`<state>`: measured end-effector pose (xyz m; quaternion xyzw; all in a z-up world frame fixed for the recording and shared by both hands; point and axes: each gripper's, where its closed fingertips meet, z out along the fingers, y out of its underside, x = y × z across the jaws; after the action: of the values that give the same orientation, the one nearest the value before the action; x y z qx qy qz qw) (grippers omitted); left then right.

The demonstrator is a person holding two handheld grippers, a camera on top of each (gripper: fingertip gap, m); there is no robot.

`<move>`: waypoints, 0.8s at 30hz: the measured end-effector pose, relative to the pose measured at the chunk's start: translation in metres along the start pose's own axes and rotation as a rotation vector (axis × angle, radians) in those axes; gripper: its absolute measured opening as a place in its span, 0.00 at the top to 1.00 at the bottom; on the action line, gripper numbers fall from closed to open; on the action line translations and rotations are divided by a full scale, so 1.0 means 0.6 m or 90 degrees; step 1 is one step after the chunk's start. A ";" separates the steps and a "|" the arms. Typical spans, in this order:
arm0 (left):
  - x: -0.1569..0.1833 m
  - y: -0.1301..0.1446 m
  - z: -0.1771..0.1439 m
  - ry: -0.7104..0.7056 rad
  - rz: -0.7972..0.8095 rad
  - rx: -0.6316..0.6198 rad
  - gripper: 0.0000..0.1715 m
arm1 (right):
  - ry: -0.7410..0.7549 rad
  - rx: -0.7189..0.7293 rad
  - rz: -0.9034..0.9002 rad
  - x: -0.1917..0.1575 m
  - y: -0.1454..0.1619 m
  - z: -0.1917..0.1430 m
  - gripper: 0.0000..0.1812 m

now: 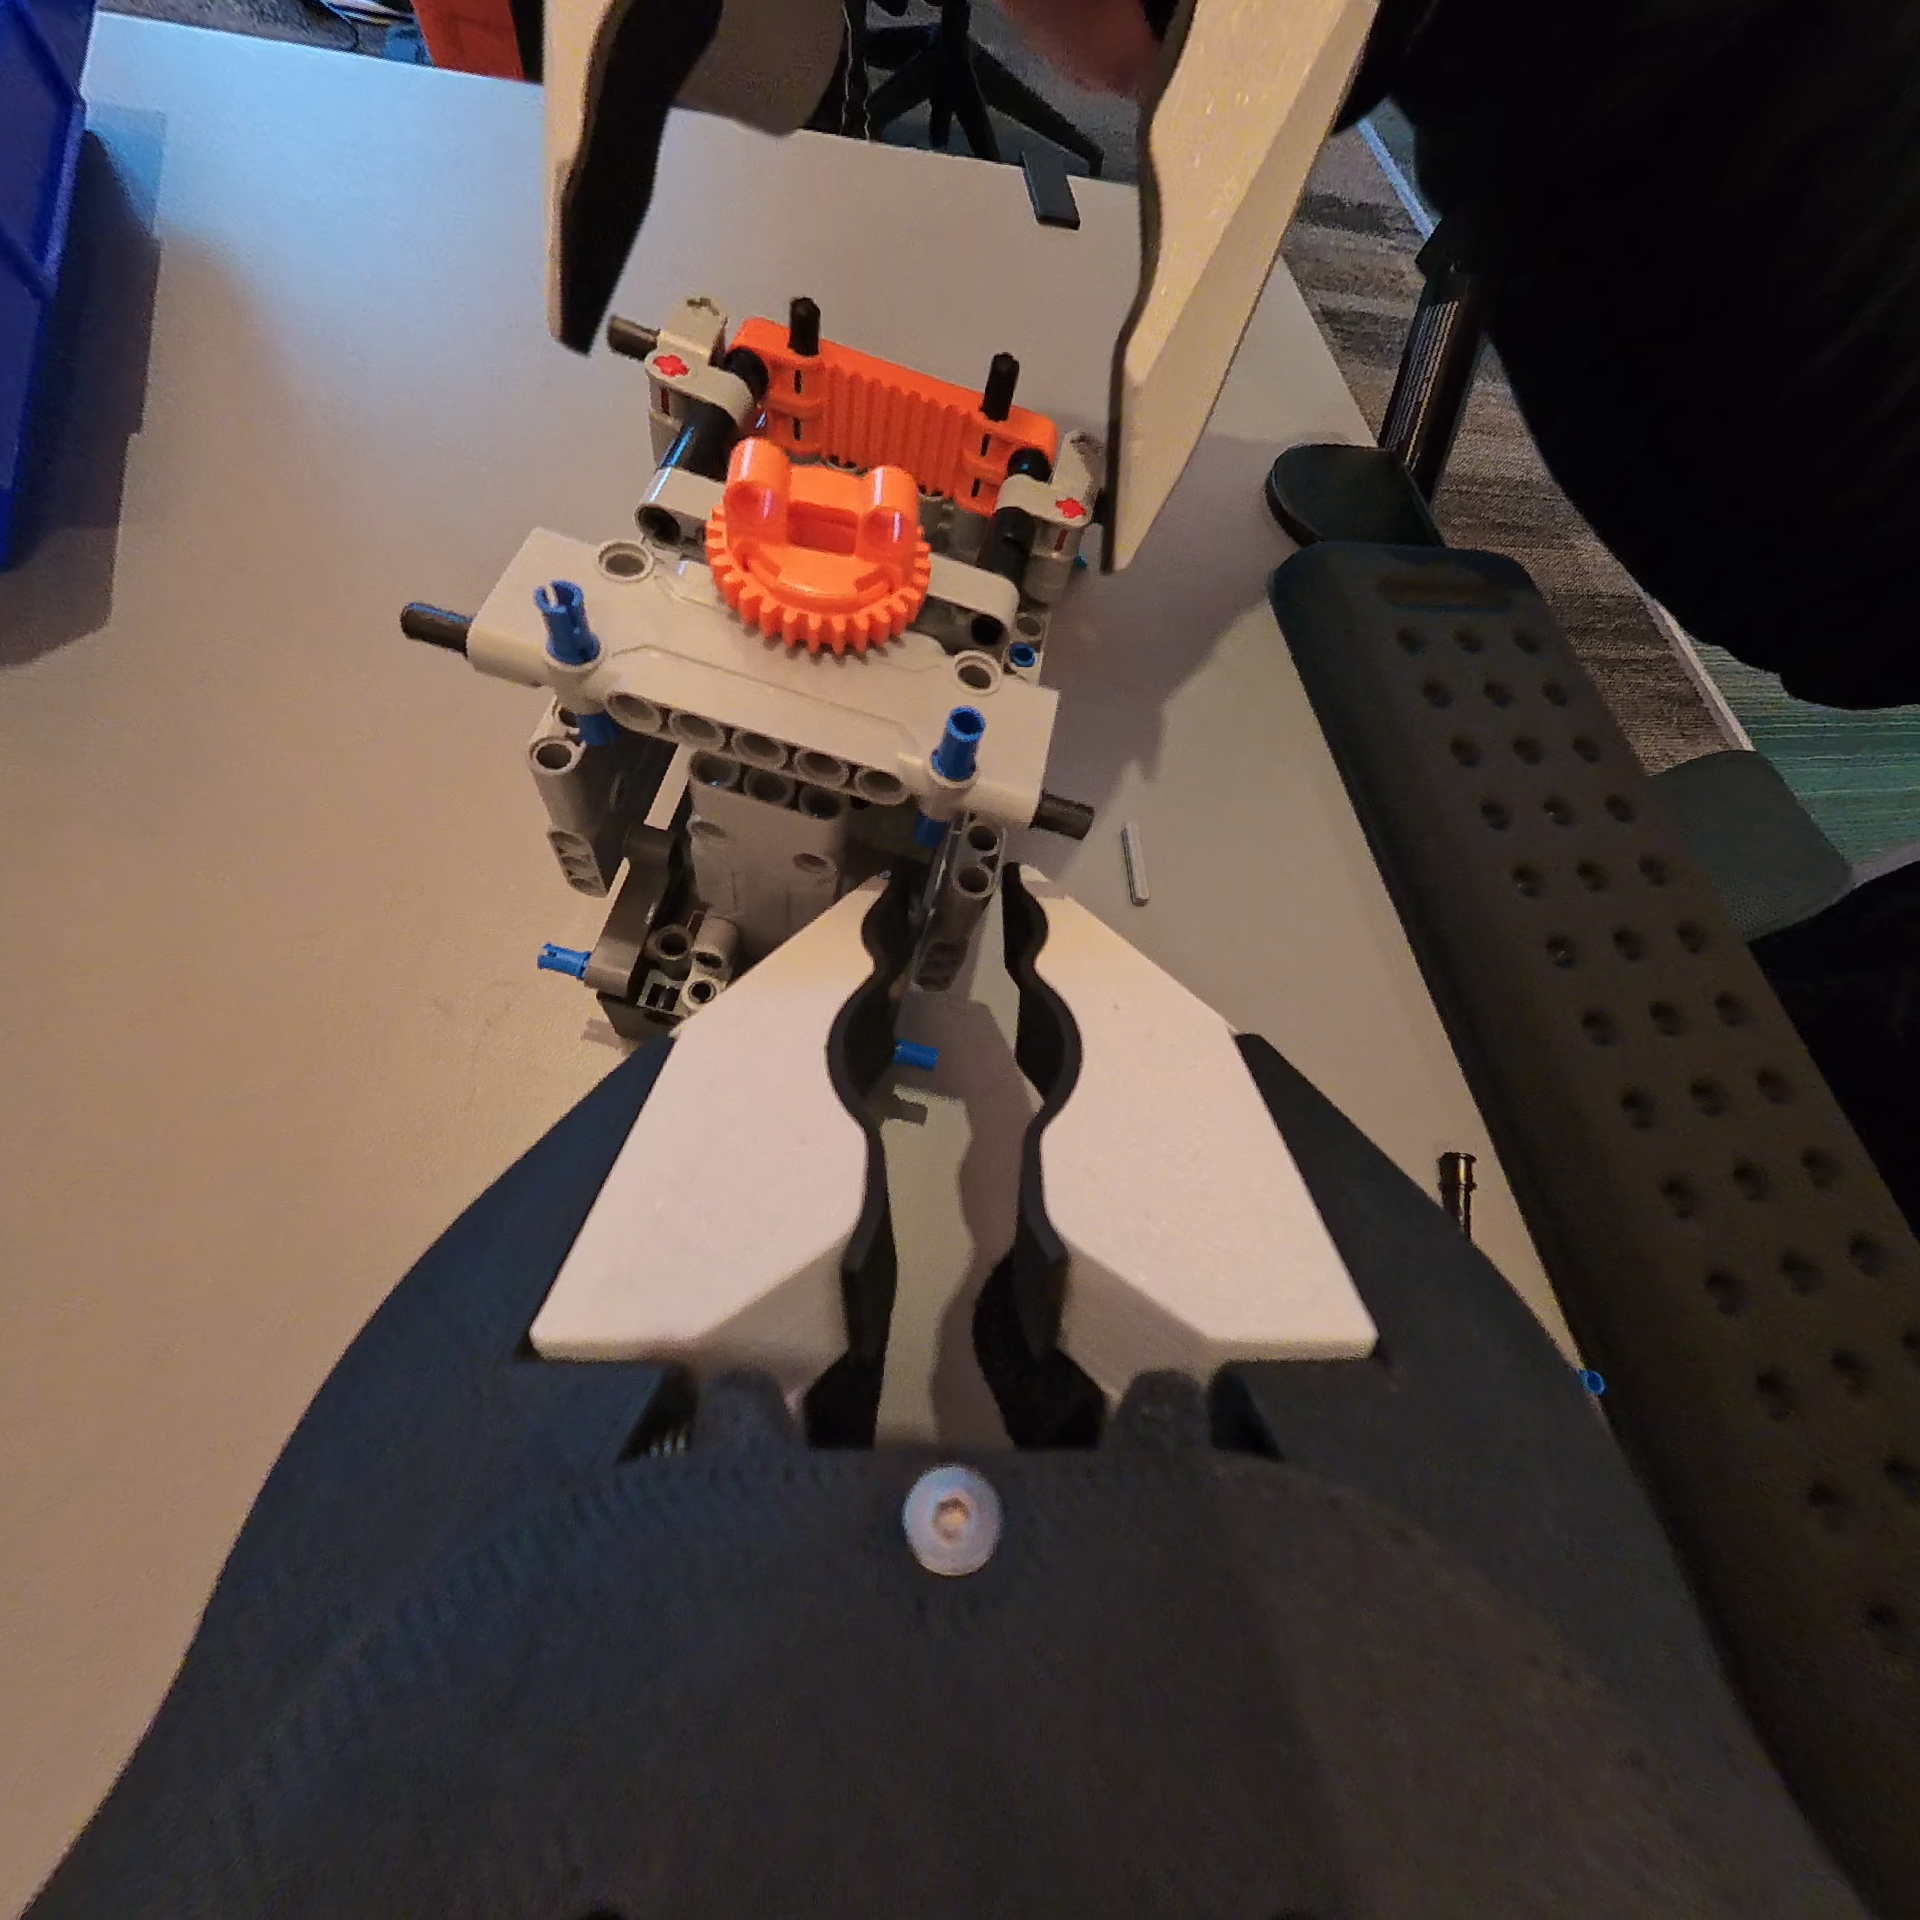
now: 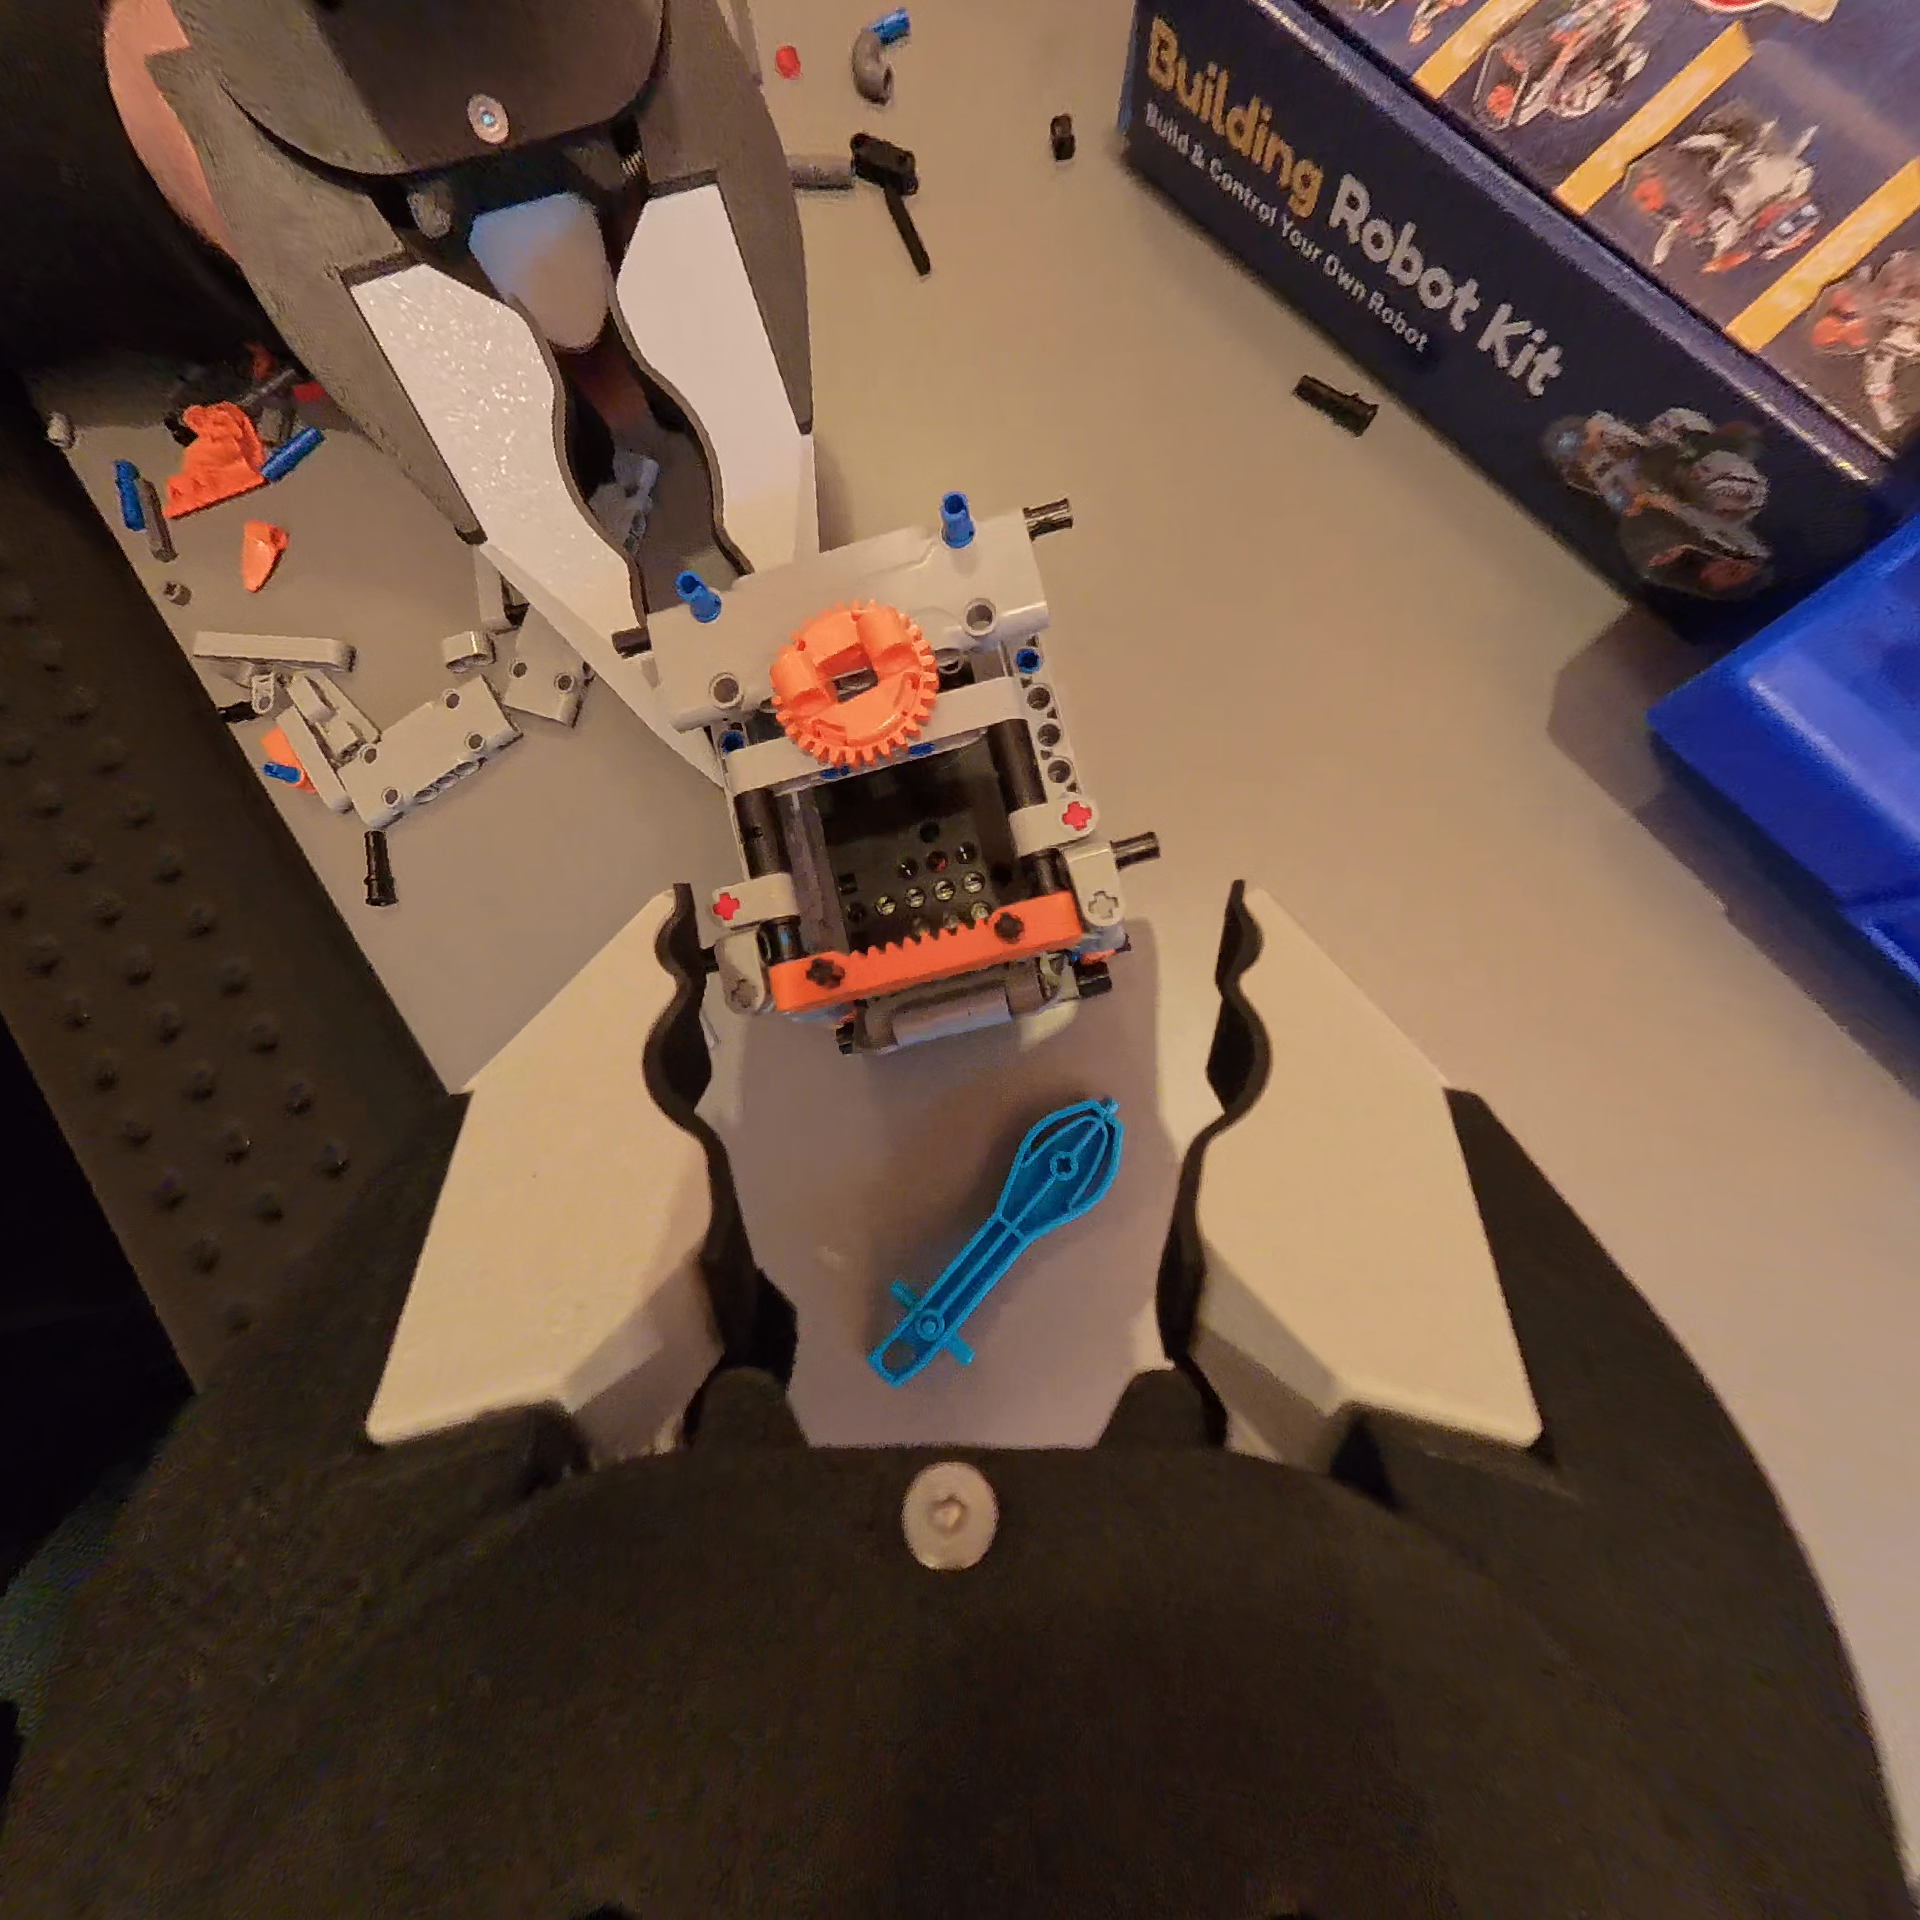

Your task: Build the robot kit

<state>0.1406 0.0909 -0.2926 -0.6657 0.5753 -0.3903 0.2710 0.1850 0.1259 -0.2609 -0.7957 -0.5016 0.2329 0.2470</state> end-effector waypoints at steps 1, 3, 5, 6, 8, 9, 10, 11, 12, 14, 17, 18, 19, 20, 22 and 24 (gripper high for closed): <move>-0.001 0.001 0.000 0.002 -0.002 -0.001 0.91 | -0.003 -0.001 -0.001 -0.001 0.001 0.004 0.47; -0.002 0.004 -0.002 0.005 -0.006 -0.003 0.91 | -0.005 -0.003 -0.004 -0.004 0.002 0.010 0.48; -0.002 0.005 -0.003 0.008 -0.008 -0.001 0.90 | -0.004 -0.006 -0.008 -0.007 0.001 0.011 0.49; -0.003 0.006 -0.004 0.007 -0.008 -0.004 0.89 | -0.005 -0.005 -0.010 -0.009 0.000 0.012 0.50; -0.004 0.005 -0.008 0.007 -0.008 -0.004 0.88 | 0.002 -0.009 -0.015 -0.009 0.000 0.013 0.51; -0.005 0.005 -0.011 0.007 -0.010 -0.004 0.87 | 0.003 -0.009 -0.015 -0.009 0.000 0.013 0.51; -0.005 0.005 -0.014 0.008 -0.010 -0.007 0.87 | 0.004 -0.008 -0.013 -0.009 0.000 0.012 0.51; -0.006 0.006 -0.017 0.007 -0.008 -0.011 0.85 | 0.008 -0.008 -0.013 -0.009 0.000 0.011 0.51; -0.006 0.006 -0.022 0.007 -0.006 -0.013 0.83 | 0.013 -0.005 -0.015 -0.009 -0.001 0.008 0.51; -0.008 0.006 -0.033 0.002 -0.001 -0.020 0.80 | 0.024 0.007 -0.016 -0.009 -0.007 -0.002 0.52; -0.020 0.022 -0.047 -0.024 0.023 -0.059 0.77 | 0.054 0.020 -0.033 -0.012 -0.018 -0.021 0.54; -0.023 0.027 -0.049 -0.029 0.028 -0.069 0.77 | 0.060 0.025 -0.042 -0.015 -0.024 -0.026 0.56; -0.025 0.030 -0.051 -0.031 0.030 -0.073 0.76 | 0.064 0.026 -0.048 -0.020 -0.029 -0.030 0.56; -0.026 0.030 -0.052 -0.034 0.033 -0.071 0.76 | 0.067 0.023 -0.055 -0.025 -0.033 -0.031 0.56; -0.026 0.029 -0.049 -0.031 0.034 -0.065 0.76 | 0.072 0.018 -0.075 -0.037 -0.043 -0.029 0.56; -0.027 0.031 -0.040 -0.035 0.035 -0.065 0.77 | 0.078 0.005 -0.088 -0.042 -0.047 -0.024 0.56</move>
<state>0.1099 0.1053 -0.2979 -0.6729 0.6049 -0.3345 0.2634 0.1646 0.1110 -0.2290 -0.7710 -0.5383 0.1681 0.2958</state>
